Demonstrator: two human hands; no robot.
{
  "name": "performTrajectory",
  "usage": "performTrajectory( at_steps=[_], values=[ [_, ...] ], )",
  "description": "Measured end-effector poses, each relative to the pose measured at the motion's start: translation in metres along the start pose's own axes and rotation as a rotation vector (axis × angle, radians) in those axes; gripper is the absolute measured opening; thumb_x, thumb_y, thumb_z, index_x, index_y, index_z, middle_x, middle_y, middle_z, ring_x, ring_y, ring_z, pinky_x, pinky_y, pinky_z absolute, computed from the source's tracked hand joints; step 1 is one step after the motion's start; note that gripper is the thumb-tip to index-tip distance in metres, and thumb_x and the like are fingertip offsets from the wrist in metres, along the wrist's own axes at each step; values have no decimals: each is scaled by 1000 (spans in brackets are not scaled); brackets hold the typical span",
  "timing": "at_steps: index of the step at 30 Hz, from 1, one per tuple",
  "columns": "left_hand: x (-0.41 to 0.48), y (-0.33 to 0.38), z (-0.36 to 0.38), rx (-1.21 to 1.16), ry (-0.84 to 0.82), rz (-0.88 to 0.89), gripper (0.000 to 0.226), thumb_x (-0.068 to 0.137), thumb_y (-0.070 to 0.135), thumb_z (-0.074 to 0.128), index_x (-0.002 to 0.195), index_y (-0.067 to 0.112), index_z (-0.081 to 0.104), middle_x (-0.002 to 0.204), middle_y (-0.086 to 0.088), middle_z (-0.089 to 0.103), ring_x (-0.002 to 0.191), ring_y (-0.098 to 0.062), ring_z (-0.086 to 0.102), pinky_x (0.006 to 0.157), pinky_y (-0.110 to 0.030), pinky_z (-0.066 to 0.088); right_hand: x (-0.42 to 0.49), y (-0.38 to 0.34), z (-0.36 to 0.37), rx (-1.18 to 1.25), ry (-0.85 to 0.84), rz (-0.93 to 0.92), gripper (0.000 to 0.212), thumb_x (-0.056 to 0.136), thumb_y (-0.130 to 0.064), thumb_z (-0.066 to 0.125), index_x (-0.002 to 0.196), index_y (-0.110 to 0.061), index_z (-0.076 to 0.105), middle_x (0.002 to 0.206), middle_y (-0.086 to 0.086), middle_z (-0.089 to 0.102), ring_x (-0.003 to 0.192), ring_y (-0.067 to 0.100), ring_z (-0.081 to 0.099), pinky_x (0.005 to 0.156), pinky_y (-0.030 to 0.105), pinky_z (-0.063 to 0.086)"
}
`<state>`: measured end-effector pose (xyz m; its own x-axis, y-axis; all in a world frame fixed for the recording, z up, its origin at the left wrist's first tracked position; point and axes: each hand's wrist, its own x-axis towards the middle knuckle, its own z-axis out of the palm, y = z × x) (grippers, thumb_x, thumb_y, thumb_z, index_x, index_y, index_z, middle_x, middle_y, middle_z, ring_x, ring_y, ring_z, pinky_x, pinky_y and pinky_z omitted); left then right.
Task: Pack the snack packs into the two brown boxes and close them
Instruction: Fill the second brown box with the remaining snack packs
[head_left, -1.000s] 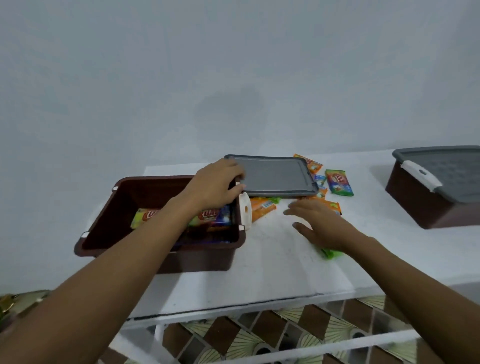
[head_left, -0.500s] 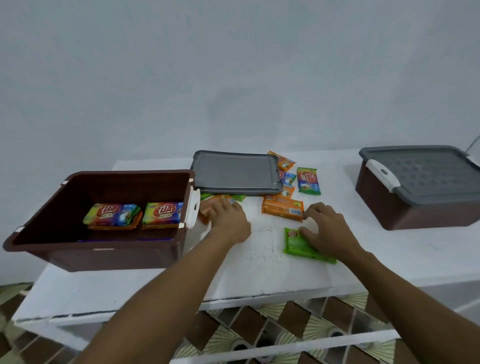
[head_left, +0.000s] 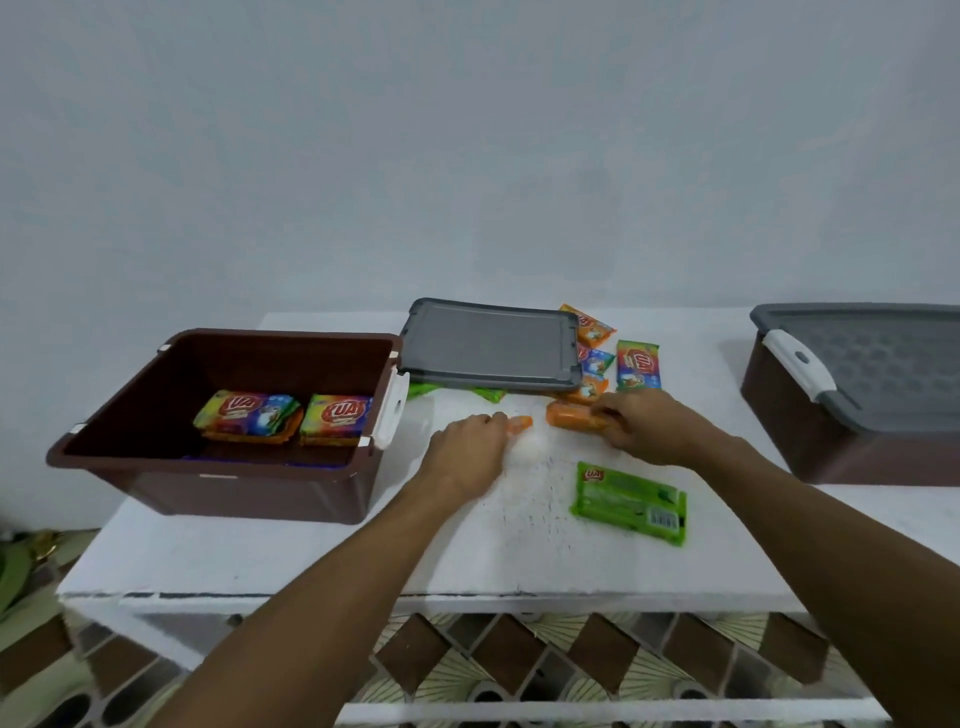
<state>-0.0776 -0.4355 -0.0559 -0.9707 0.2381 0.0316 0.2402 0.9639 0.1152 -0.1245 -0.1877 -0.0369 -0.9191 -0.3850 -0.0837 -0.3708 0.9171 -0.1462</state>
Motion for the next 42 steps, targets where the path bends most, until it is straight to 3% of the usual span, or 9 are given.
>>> performTrajectory(
  at_steps=[3,7,11,15,23,28,31,35,42],
  values=[
    [12,-4,-20,-273,-5,-183,16,99,25,44,99,12,53,106,-14,63,95,-34,61,80,-42,49,-10,10,-3,215,77,123,30,99,-21,44,124,-9,58,115,10,64,91,21,58,79,32,49],
    [19,-2,-43,-657,-120,-226,37,104,26,31,73,13,44,78,-11,57,74,-23,62,67,-34,50,-24,14,2,626,124,331,26,101,-15,40,103,-5,64,102,16,68,90,31,64,82,46,55],
    [16,-1,-73,-882,-162,-234,37,104,34,36,77,13,51,72,-2,60,61,-9,61,59,-20,48,-26,-5,-12,1131,139,482,23,99,-17,41,94,-8,61,97,18,70,80,26,65,78,42,55],
    [14,-19,-106,-1014,-152,-213,34,92,46,60,103,16,67,93,-3,71,83,-15,68,73,-29,54,-18,-34,-30,1407,96,515,15,95,-18,53,106,-10,59,96,11,71,78,21,67,72,37,55],
    [-15,-145,-181,-905,-162,-51,18,93,18,62,111,13,63,99,-7,69,79,-16,66,69,-29,54,18,-131,-70,1318,-67,212,20,90,-14,64,109,-8,63,94,10,71,73,15,65,63,25,55],
    [-30,-233,-183,-678,-350,1,16,91,10,64,108,12,65,96,-8,71,79,-16,67,69,-32,55,46,-203,-89,1202,-98,77,25,85,-14,70,108,-8,64,98,11,73,82,20,68,80,36,54],
    [-34,-271,-160,-531,-447,25,19,90,9,66,105,19,63,92,-6,71,75,-14,66,69,-34,53,67,-257,-93,889,-169,-108,37,86,-10,70,120,-17,58,104,5,70,91,20,68,81,35,56],
    [-41,-300,-120,-360,-573,103,21,88,3,66,104,16,61,94,-7,70,77,-13,65,66,-25,53,92,-321,-66,95,-271,-283,39,90,-17,59,127,-27,54,110,-4,59,99,17,57,77,28,45],
    [-47,-316,-89,-72,-544,262,24,87,20,70,111,23,68,108,4,67,98,-15,61,87,-36,52,100,-340,-18,-249,-445,-176,30,95,-28,55,123,-19,57,109,5,58,89,20,55,73,31,43]
  ],
)
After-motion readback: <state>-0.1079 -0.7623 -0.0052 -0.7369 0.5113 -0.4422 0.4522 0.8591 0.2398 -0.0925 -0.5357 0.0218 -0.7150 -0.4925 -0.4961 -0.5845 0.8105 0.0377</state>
